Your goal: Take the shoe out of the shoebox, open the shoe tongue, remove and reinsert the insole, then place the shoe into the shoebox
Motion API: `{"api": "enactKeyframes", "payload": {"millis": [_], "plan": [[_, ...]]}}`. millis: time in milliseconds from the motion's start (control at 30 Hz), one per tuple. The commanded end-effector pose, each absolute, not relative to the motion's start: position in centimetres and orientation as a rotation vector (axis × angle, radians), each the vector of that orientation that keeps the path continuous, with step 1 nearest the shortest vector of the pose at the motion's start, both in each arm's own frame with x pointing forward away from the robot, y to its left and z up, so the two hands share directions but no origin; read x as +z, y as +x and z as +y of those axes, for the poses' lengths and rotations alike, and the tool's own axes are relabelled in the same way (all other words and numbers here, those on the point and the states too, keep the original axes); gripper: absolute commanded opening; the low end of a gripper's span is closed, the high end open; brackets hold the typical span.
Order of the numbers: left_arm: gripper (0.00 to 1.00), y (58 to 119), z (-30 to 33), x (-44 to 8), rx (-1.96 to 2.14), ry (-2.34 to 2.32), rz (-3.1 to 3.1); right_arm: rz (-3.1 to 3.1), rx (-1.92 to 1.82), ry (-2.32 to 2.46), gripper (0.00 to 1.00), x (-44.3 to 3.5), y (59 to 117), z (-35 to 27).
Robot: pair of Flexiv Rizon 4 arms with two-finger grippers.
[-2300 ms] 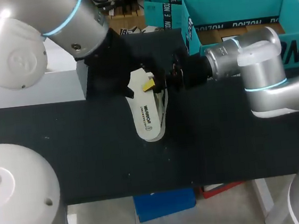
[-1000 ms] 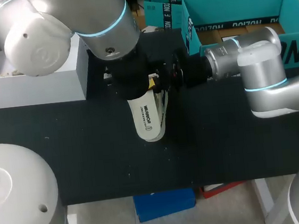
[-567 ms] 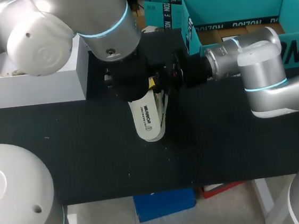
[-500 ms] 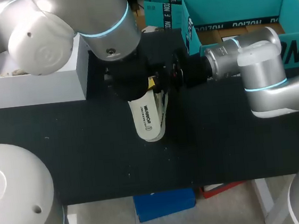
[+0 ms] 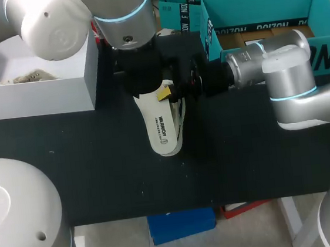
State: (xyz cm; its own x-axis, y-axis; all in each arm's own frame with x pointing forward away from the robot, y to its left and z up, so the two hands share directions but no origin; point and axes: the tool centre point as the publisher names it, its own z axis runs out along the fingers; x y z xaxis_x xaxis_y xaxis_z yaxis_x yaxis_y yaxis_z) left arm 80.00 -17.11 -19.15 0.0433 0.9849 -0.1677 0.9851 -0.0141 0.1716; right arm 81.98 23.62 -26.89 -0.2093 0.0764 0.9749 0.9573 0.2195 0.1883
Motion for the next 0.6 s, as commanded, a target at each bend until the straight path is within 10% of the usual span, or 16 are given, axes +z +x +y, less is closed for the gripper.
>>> {"api": "enactKeyframes", "payload": {"millis": [33,600], "plan": [[1.00,82.0,-17.2,-19.6,-0.016,2.085,2.032,-1.524,-1.141,-1.018,0.00,-26.9,82.0,23.8],[1.00,87.7,-13.9,-19.3,0.028,2.019,2.122,-1.524,-1.141,-1.018,0.00,-26.9,82.0,23.8]]}}
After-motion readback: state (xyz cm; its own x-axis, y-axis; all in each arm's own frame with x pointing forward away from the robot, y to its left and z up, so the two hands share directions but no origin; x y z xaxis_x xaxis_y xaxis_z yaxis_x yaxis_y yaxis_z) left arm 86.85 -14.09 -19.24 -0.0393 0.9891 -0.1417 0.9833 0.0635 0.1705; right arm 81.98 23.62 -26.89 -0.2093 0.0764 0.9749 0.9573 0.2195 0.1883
